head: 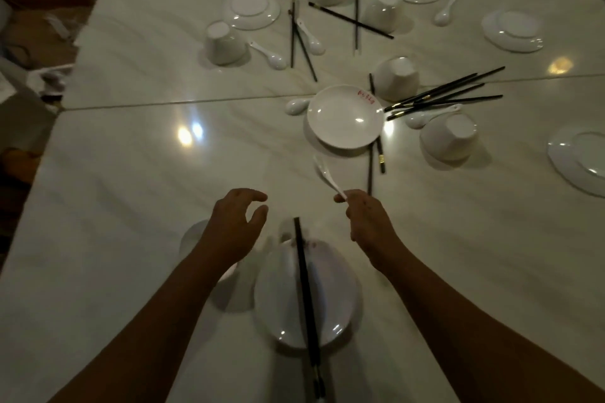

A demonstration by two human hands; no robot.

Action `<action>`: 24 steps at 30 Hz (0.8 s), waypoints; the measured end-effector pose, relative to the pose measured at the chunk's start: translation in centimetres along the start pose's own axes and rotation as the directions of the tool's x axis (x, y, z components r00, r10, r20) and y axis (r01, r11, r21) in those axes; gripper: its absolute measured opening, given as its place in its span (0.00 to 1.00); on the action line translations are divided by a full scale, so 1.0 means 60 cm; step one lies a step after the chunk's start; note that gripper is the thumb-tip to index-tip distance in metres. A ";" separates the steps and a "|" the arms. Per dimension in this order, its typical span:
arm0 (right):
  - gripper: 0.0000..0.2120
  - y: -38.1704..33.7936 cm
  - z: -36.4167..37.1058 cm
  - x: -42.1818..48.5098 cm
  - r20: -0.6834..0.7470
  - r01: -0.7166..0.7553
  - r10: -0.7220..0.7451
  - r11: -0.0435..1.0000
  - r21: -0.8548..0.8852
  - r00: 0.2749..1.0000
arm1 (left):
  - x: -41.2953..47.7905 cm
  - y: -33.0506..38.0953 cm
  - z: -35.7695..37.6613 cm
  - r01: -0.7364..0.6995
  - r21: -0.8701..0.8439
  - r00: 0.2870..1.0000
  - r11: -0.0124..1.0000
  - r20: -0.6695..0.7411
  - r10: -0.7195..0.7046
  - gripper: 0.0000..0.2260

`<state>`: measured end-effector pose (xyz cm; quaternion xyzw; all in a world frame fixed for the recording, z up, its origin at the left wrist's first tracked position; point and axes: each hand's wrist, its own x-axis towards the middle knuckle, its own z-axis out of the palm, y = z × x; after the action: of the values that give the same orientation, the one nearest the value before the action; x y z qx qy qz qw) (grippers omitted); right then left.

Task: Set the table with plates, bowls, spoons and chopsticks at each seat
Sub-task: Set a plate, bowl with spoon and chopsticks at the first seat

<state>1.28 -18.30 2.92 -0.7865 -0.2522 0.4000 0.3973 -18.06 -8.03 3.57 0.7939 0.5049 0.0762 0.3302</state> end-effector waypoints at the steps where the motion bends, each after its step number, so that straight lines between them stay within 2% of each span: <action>1: 0.14 -0.008 0.017 -0.014 0.046 0.022 -0.020 0.999 -0.041 0.999 | -0.017 -0.016 -0.012 0.020 0.019 1.000 1.000 -0.023 -0.019 0.11; 4: 0.11 -0.030 0.074 -0.056 0.197 0.111 -0.084 0.985 -0.130 0.977 | -0.071 -0.074 -0.047 0.099 0.041 0.992 0.994 -0.079 -0.096 0.12; 8: 0.11 -0.042 0.142 -0.097 0.373 0.150 -0.055 0.961 -0.232 0.926 | -0.140 -0.156 -0.068 0.259 -0.039 0.949 0.965 -0.177 -0.262 0.16; 11: 0.13 -0.043 0.179 -0.115 0.453 0.222 -0.051 0.917 -0.331 0.890 | -0.178 -0.206 -0.061 0.380 -0.079 0.911 0.922 -0.140 -0.387 0.16; 17: 0.14 -0.047 0.210 -0.123 0.444 0.293 -0.059 0.827 -0.480 0.894 | -0.194 -0.253 -0.040 0.357 0.021 0.934 0.934 0.003 -0.358 0.16; 24: 0.13 -0.042 0.228 -0.135 0.418 0.239 -0.029 0.854 -0.462 0.908 | -0.165 -0.252 -0.039 0.426 0.134 0.901 0.895 0.021 -0.432 0.14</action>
<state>-14.76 -16.90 3.53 -0.7451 -0.4779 0.4416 0.1466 -35.21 -11.30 -1.62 0.6838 0.6628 -0.0505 0.3009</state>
